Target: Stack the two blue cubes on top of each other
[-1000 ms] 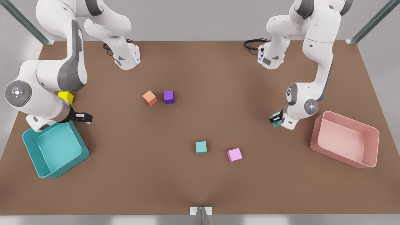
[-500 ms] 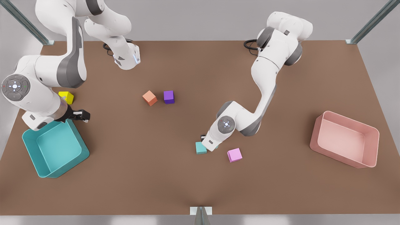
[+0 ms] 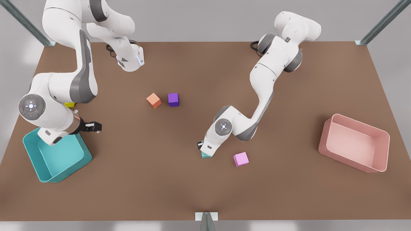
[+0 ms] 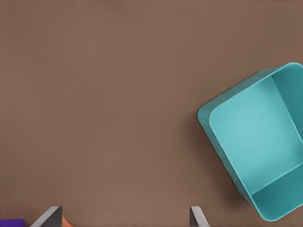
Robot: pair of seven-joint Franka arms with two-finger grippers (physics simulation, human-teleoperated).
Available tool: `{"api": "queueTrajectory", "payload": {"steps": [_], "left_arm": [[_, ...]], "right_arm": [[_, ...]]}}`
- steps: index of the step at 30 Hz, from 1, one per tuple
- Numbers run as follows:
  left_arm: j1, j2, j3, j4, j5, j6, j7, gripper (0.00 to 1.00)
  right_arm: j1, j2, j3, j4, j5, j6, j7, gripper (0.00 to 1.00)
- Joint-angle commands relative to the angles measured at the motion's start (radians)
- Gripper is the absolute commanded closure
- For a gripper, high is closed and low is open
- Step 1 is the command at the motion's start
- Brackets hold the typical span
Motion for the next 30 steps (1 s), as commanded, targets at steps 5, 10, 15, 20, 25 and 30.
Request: {"api": "queueTrajectory", "payload": {"steps": [5, 10, 15, 20, 25, 30], "left_arm": [[-0.006, 0.024, 0.000, 0.001, -0.002, 0.034, -0.150, 0.00], [-0.006, 0.024, 0.000, 0.001, -0.002, 0.034, -0.151, 0.00], [-0.005, -0.054, -0.003, 0.000, -0.004, -0.159, -0.156, 0.00], [0.101, -0.314, -0.011, 0.001, -0.004, -0.679, -0.018, 0.00], [0.552, -0.706, 0.052, -0.477, 0.134, -0.557, 1.024, 0.00], [0.548, -0.798, 0.060, -0.396, 0.007, -0.877, 1.028, 0.00]], "right_arm": [[-0.001, 0.001, 0.000, 0.000, 0.006, 0.023, -0.022, 0.00], [-0.004, 0.008, 0.000, 0.000, 0.006, 0.036, -0.022, 0.00], [-0.005, 0.006, -0.002, 0.002, 0.009, 0.035, -0.022, 0.00], [-0.005, -0.091, -0.003, -0.044, 0.000, -0.002, -0.022, 0.00], [-0.002, -0.098, -0.005, -0.026, -0.003, -0.025, -0.012, 0.00], [-0.004, -0.078, -0.008, 0.016, -0.013, -0.026, -0.009, 0.00]]}}
